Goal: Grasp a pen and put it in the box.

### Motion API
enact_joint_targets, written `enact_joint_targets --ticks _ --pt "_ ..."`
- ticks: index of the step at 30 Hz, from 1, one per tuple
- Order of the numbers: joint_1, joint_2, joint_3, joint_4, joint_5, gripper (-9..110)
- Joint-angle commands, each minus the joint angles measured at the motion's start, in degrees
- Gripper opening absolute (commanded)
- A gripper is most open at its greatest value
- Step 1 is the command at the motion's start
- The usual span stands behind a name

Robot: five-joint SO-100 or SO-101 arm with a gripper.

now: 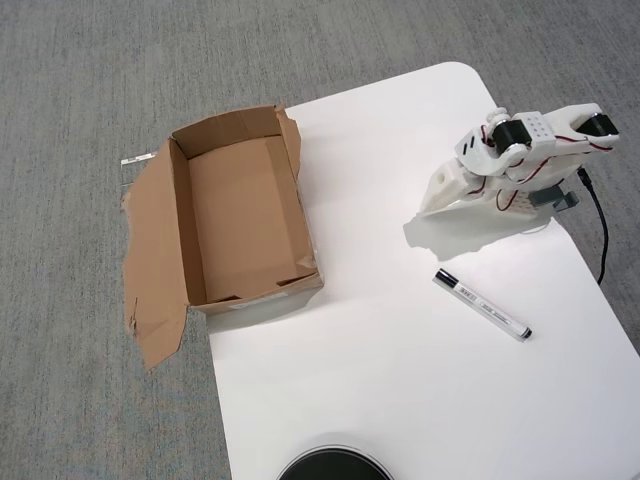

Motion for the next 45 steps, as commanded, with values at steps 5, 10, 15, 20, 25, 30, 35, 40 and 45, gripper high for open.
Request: enact_joint_targets --ticks 5,10,15,20,25,30,35,40,45 --pt "-0.3 3.3 1.6 1.3 -0.3 1" --pt "-1.0 3.3 0.8 1.1 -0.4 1" --pt "-6.2 3.3 -5.4 1.1 -0.4 1" --pt "-12.5 3.3 -14.2 1.1 -0.5 1" --pt "-19.9 3.3 -20.1 1.1 -0.5 1" --pt "-28.4 3.2 -23.4 1.1 -0.5 1" --pt "-36.2 3.1 -26.8 1.1 -0.6 1" --pt "-42.2 -0.1 -30.0 1.1 -0.6 1" --pt "-45.6 -10.5 -36.2 1.1 -0.6 1"
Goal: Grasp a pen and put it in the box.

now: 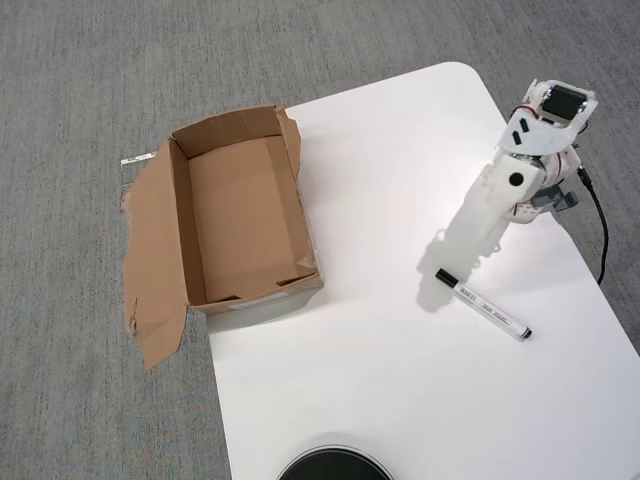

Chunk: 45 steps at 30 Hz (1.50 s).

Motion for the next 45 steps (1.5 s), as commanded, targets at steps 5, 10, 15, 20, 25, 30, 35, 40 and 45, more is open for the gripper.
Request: enact_joint_targets --ticks 5,10,15,20,25,30,35,40,45 --pt "-2.2 -20.3 -15.0 -0.1 -0.5 1" --pt "-2.3 -33.1 -27.4 0.8 -0.5 1" --pt "-2.3 -44.6 -38.5 1.1 -0.6 1" --pt "-2.3 -50.9 -43.9 1.8 -0.6 1" --pt "-2.4 -51.7 -44.3 10.4 -0.6 1" --pt "-2.4 -52.2 -47.2 17.7 -0.6 1" --pt "-2.4 -54.5 -48.8 24.2 -0.6 1" --pt "-2.4 -57.7 -52.6 24.2 -0.5 1" --pt "-2.4 -63.8 -56.2 24.1 -0.5 1"
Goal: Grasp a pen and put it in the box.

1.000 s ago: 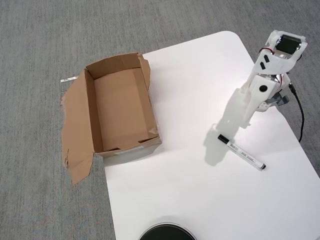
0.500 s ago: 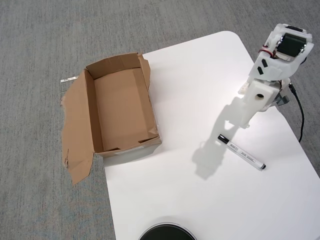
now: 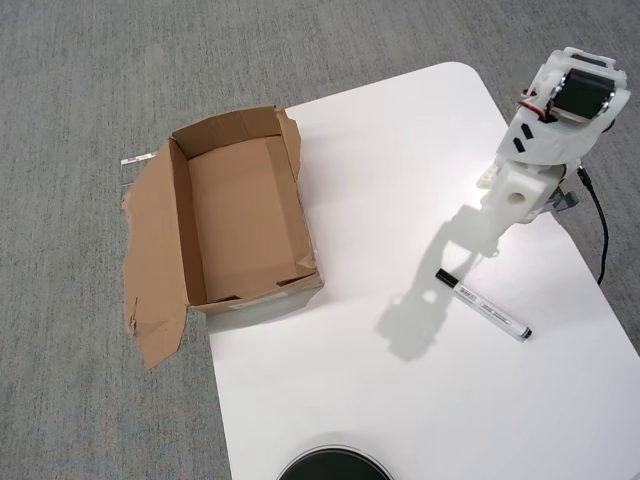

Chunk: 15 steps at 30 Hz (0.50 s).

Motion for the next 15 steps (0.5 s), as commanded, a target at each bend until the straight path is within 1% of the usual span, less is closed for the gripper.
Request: enact_joint_targets --ticks 1,9,15 --pt "-0.3 -3.6 -3.9 0.3 -0.5 1" --pt "-0.4 -12.0 -4.3 0.3 -0.5 1" --pt "-3.3 -20.8 -4.2 0.3 -0.3 1"
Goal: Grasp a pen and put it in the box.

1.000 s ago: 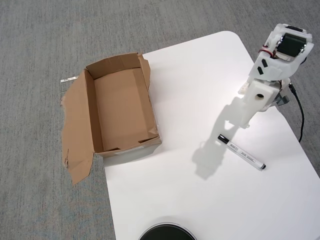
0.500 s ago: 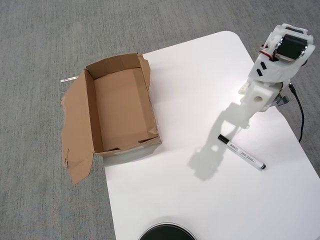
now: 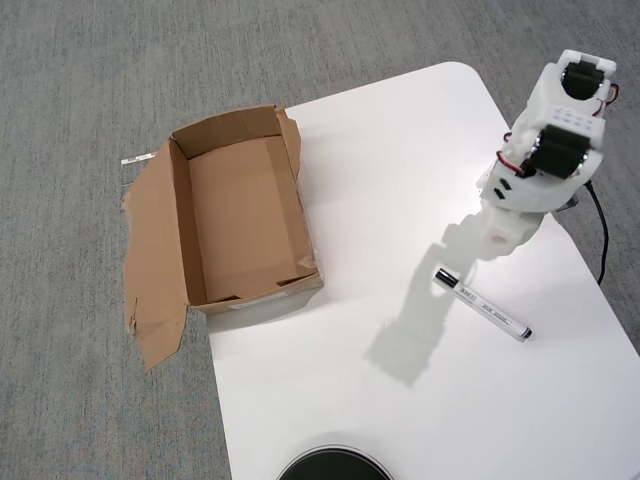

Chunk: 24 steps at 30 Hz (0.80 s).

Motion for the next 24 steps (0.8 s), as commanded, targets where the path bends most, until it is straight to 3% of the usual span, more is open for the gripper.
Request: enact_joint_targets --ticks 1,14,24 --pt "-0.6 -5.4 -1.2 0.0 -0.3 1" --pt "-1.8 -18.2 -2.2 -0.3 -0.3 1" --pt "-7.8 -26.9 -2.2 -14.2 0.0 1"
